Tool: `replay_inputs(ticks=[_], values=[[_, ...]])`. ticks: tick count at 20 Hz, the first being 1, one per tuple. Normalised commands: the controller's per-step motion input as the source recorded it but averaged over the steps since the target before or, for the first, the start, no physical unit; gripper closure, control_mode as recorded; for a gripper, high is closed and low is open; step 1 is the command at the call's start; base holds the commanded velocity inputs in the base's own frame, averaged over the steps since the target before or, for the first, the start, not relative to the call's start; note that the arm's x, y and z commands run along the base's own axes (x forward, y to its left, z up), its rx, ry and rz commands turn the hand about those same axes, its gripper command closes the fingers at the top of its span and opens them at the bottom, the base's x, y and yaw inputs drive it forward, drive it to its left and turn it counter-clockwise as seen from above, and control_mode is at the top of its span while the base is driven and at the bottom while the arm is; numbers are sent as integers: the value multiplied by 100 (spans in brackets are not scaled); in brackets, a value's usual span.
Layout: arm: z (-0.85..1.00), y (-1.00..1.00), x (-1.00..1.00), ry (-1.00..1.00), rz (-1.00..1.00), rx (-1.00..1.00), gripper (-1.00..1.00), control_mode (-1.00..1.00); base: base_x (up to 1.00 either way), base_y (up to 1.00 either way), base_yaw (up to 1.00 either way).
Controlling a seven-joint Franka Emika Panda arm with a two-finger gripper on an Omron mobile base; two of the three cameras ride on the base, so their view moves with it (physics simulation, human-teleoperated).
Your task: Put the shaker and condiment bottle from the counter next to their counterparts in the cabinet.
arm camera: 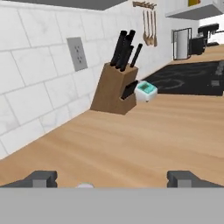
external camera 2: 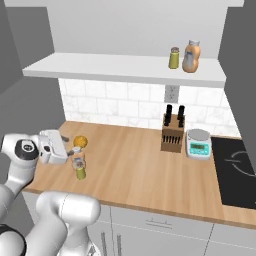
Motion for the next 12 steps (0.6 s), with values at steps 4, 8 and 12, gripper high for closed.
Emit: replay_inputs(ticks=[4,8,12], values=[[-16,9,0,0,-4,0,-100,-100,0,0,0],[-19,21,0,0,-2,0,-100,-100,0,0,0],[-32,18,1,0,-3,0,-100,-100,0,0,0]])
